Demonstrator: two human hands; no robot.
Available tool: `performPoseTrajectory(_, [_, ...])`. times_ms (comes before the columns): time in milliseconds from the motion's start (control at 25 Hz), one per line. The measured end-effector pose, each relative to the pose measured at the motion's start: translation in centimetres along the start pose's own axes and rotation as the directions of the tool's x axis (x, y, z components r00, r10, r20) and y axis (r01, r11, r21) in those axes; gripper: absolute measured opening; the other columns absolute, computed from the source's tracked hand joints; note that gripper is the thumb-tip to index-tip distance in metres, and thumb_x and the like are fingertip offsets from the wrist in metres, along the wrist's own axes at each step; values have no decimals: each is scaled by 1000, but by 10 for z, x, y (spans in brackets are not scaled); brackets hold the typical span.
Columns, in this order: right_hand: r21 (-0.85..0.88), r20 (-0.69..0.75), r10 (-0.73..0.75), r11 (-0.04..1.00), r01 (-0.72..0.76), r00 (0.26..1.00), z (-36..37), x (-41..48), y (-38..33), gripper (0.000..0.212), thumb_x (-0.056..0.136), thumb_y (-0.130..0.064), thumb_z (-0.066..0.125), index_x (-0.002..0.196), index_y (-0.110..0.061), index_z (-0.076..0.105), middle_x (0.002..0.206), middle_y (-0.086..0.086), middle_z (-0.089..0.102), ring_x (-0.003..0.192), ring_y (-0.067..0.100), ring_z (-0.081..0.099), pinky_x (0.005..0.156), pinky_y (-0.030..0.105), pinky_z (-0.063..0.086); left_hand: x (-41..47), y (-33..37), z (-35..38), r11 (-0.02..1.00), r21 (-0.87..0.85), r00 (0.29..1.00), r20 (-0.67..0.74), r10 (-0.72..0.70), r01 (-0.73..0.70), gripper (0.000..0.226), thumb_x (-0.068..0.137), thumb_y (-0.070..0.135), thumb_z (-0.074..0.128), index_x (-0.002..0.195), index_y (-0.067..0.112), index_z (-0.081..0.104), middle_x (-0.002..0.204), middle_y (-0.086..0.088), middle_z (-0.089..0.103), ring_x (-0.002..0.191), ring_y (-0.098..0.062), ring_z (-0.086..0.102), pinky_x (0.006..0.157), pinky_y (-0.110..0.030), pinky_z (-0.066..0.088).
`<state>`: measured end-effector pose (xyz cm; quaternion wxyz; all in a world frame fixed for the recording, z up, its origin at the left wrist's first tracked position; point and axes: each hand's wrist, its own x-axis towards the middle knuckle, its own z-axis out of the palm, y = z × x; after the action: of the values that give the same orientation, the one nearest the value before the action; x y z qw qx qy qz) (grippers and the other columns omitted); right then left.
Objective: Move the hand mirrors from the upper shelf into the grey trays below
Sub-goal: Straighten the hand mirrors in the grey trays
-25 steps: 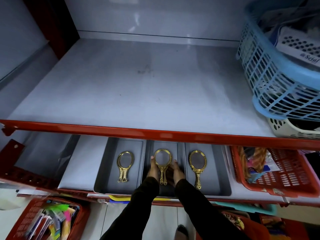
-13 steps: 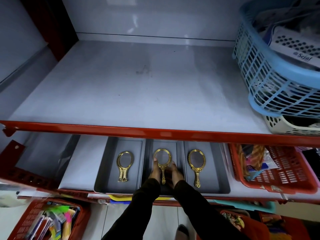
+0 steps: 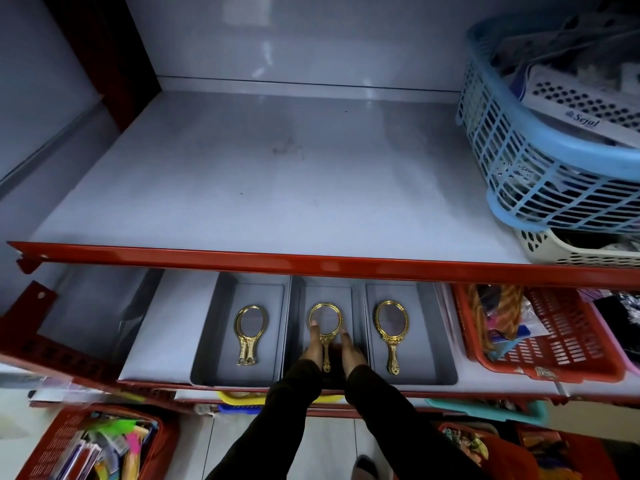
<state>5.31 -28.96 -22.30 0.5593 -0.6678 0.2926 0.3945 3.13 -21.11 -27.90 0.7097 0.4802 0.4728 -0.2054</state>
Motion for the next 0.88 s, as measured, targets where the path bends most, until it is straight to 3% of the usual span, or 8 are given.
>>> performPoseTrajectory(120, [54,-36,-41,998,43,999,6,-11,-6,68,95,-57,38,129,-3,59,121,20,66,113,33,61,105,43,44,-101,46,-1,996,-71,998,30,52,-50,91,88,73,19,138,2,49,116,-24,63,119,-34,54,107,-38,36])
performPoseTrajectory(240, [183,-51,-84,979,92,995,11,-14,-12,73,91,-63,39,125,-3,63,88,13,67,81,27,62,75,36,52,-111,60,-12,989,-17,989,0,150,-150,80,95,62,14,145,3,38,148,-19,40,138,-32,37,115,-39,26])
performPoseTrajectory(280, [209,-37,-97,973,103,995,13,-22,-18,71,94,-59,38,124,0,63,88,12,66,82,27,61,71,35,50,-113,64,-19,984,-34,984,2,176,-176,82,95,63,14,146,3,35,151,-17,37,139,-31,36,116,-39,23])
performPoseTrajectory(400, [236,-6,-181,956,177,984,23,-28,-33,69,98,-53,34,127,4,59,115,16,64,105,31,58,71,33,46,-115,82,-40,958,-143,968,-6,250,-249,79,96,60,15,144,2,38,146,-17,44,136,-32,40,114,-37,26])
performPoseTrajectory(600, [210,60,-192,962,176,979,83,-46,-42,69,97,-56,32,133,0,53,134,18,58,115,32,56,102,42,42,-108,101,-108,911,-270,950,-102,294,-311,77,94,63,17,144,8,40,148,-12,43,138,-31,38,116,-40,22])
performPoseTrajectory(760, [146,79,-114,984,101,990,141,-46,-36,78,93,-63,35,142,-4,46,145,15,49,127,33,49,101,39,39,-102,101,-155,938,-249,960,-201,192,-240,79,95,62,17,151,6,25,156,-14,28,145,-30,26,118,-40,17])
performPoseTrajectory(880, [120,44,-72,991,66,996,170,-11,-15,113,63,-86,45,149,-13,38,154,15,39,140,34,39,117,47,31,-110,99,-166,956,-237,980,-139,140,-171,76,98,55,12,151,0,19,157,-19,23,146,-30,21,118,-37,17])
